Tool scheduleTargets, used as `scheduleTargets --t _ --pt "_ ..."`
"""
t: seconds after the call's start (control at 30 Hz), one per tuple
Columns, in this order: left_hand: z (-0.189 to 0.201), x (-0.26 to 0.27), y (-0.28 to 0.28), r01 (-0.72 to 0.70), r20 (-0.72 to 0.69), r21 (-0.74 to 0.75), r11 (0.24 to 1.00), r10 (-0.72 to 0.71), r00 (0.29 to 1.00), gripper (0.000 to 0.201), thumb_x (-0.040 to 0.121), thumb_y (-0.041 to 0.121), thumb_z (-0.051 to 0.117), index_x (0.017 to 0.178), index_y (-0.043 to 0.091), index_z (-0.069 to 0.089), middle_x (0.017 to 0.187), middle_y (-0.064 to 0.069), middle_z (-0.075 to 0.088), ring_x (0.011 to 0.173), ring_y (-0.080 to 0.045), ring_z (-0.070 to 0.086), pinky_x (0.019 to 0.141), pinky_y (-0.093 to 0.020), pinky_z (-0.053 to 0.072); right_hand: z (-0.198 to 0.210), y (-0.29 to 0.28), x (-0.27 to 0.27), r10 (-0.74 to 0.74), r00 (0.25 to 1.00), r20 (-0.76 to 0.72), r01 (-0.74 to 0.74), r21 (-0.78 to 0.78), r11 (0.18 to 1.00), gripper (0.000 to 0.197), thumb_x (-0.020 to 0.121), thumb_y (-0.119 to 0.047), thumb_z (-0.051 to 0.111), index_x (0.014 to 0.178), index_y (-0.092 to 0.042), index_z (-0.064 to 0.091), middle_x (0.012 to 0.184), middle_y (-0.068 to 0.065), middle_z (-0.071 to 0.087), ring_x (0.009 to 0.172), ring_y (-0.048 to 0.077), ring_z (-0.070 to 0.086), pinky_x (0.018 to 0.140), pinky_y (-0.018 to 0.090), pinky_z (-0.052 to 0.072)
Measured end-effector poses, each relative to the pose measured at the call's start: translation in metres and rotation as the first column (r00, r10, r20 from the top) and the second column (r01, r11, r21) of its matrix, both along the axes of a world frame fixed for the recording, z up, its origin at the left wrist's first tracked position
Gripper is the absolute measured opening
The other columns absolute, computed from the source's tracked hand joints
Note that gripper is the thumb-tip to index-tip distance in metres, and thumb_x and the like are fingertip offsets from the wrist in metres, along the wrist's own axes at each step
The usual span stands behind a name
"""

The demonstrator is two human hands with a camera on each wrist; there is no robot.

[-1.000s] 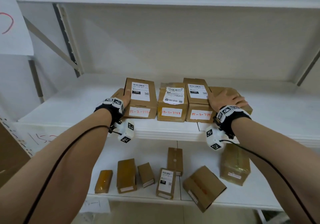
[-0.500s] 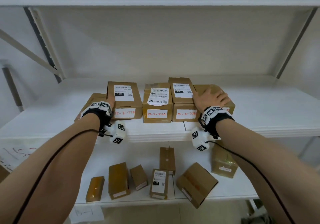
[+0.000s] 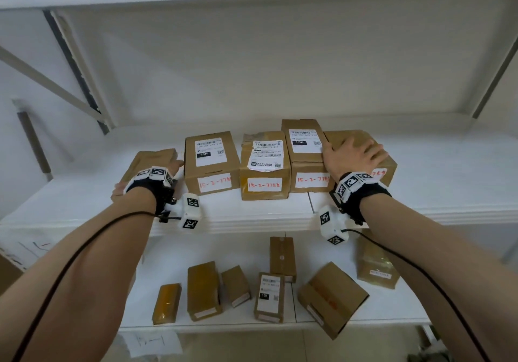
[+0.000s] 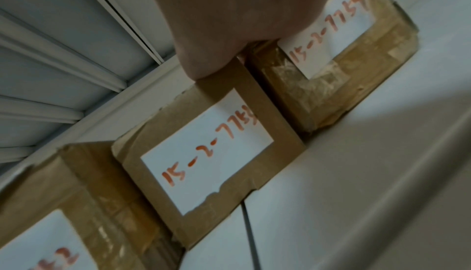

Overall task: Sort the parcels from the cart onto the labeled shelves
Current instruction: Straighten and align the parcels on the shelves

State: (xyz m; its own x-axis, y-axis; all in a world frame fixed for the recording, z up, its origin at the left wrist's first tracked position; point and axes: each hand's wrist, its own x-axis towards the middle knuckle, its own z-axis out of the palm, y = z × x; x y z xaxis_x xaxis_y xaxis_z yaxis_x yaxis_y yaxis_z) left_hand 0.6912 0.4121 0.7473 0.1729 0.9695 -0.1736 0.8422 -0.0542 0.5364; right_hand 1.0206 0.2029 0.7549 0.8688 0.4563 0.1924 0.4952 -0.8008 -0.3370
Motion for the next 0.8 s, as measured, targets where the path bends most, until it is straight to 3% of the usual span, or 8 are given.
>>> scheduleTargets --t 0.07,0.17,0.27,0.33,0.4,0.5,0.63,0.8 --pt "0.004 -0.001 0.002 -0.024 -0.006 -0.011 1.000 0.024 1.000 0.046 0.074 0.022 0.066 0.116 0.022 0.048 0.110 -0.011 0.065 0.088 -0.030 0.062 0.077 -0.033 0.053 0.000 0.002 0.001 0.002 1.000 -0.002 -0.002 -0.011 1.000 0.069 0.093 -0.053 0.036 0.146 -0.010 0.046 0.158 0.033 0.027 0.149 0.051 0.017 0.122 0.061 0.004" --pt "0.022 0.014 -0.021 0.035 0.109 0.243 0.969 -0.063 0.992 0.027 0.087 0.043 0.058 0.101 0.020 0.059 0.107 -0.007 0.073 0.095 -0.031 0.068 0.074 -0.028 0.047 0.002 0.007 0.000 0.014 1.000 -0.009 -0.014 -0.017 1.000 0.070 0.092 -0.054 0.036 0.144 -0.009 0.049 0.158 0.032 0.027 0.149 0.050 0.017 0.122 0.061 0.004" --pt "0.028 0.039 -0.028 0.074 0.278 -0.165 0.984 -0.025 0.960 0.077 0.088 0.070 0.051 0.143 0.016 0.052 0.141 -0.011 0.057 0.125 -0.030 0.056 0.100 -0.038 0.043 0.004 0.015 -0.002 0.046 0.999 -0.029 -0.047 -0.029 0.998 0.072 0.092 -0.059 0.036 0.144 -0.010 0.049 0.160 0.030 0.025 0.150 0.049 0.014 0.121 0.061 0.001" --pt "0.022 0.041 -0.025 0.175 0.262 -0.260 0.950 -0.105 0.959 0.123 0.053 0.091 0.064 0.152 0.024 0.037 0.149 -0.010 0.048 0.132 -0.028 0.048 0.112 -0.041 0.034 0.005 0.022 0.000 0.061 0.997 -0.041 -0.062 -0.037 0.997 0.074 0.092 -0.061 0.036 0.145 -0.012 0.048 0.161 0.028 0.025 0.151 0.049 0.012 0.121 0.063 -0.001" --pt "0.012 0.041 -0.012 0.146 0.233 -0.210 0.967 -0.096 0.968 0.153 0.026 0.088 0.077 0.155 0.022 0.028 0.147 -0.008 0.051 0.130 -0.027 0.051 0.114 -0.041 0.034 0.005 0.028 0.002 0.062 0.997 -0.043 -0.064 -0.046 0.997 0.075 0.091 -0.063 0.036 0.146 -0.013 0.047 0.161 0.027 0.025 0.151 0.049 0.012 0.121 0.063 -0.001" --pt "0.007 0.037 0.002 0.100 0.200 -0.109 0.989 -0.077 0.977 0.166 0.033 0.078 0.086 0.160 0.020 -0.005 0.161 -0.012 0.030 0.146 -0.033 0.033 0.118 -0.050 0.029 0.004 0.039 0.003 0.062 0.997 -0.040 -0.064 -0.052 0.997 0.076 0.091 -0.064 0.035 0.146 -0.013 0.047 0.160 0.028 0.026 0.150 0.050 0.013 0.121 0.063 0.001" --pt "0.008 0.039 0.019 0.153 0.060 -0.091 0.984 -0.148 0.987 0.178 0.012 0.089 0.073 0.159 0.023 -0.004 0.162 -0.012 0.027 0.147 -0.034 0.030 0.118 -0.049 0.028 0.005 0.056 0.006 0.067 0.997 -0.028 -0.068 -0.073 0.995 0.079 0.092 -0.066 0.032 0.151 -0.014 0.042 0.162 0.029 0.023 0.151 0.049 0.012 0.120 0.064 0.000" --pt "0.004 0.049 0.053 0.159 0.118 -0.088 0.983 -0.148 0.982 0.175 0.016 0.081 0.081 0.159 0.023 -0.002 0.162 -0.012 0.027 0.147 -0.035 0.031 0.118 -0.053 0.029 0.007 0.083 0.015 0.059 0.998 -0.032 -0.062 -0.106 0.992 0.082 0.093 -0.071 0.029 0.155 -0.017 0.034 0.164 0.027 0.019 0.151 0.049 0.012 0.121 0.064 0.001"
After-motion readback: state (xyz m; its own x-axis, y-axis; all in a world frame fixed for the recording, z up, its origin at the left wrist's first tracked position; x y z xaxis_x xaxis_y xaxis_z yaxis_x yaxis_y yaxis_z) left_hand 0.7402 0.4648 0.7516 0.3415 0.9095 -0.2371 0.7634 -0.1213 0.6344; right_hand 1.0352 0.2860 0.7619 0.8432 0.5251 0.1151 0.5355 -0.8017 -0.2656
